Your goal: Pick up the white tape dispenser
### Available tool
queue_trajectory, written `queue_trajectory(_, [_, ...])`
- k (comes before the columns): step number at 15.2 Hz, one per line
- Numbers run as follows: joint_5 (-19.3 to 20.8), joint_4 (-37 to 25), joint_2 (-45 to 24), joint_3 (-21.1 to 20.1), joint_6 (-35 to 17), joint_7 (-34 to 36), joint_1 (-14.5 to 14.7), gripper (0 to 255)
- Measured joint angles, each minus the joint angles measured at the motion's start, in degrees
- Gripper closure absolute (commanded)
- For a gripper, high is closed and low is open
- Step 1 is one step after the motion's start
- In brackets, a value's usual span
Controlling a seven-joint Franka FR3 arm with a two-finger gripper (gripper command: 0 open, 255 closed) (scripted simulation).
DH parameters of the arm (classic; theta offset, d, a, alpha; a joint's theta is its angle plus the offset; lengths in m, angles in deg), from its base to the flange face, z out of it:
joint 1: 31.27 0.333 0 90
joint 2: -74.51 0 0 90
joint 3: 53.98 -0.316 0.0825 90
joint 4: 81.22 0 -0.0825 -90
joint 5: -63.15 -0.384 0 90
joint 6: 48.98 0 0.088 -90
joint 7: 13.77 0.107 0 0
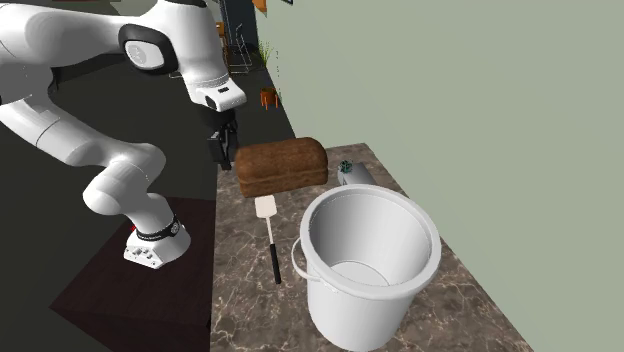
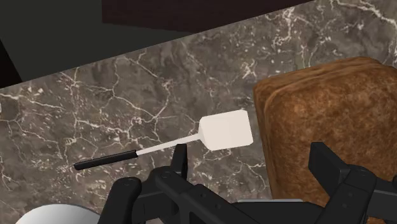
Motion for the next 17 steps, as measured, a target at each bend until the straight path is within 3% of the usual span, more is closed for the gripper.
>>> queue_trajectory(2, [-0.32, -0.49, -1.02, -0.24, -0.51, 0.34, 0.14, 0])
queue_trajectory(8, [-3.25, -5.84, -12.41, -2.26, -6.18, 3.36, 1.39, 0])
queue_trajectory(17, [-6.44, -20.55, -32.25, -4.77, -11.1, 7.66, 2.94, 0])
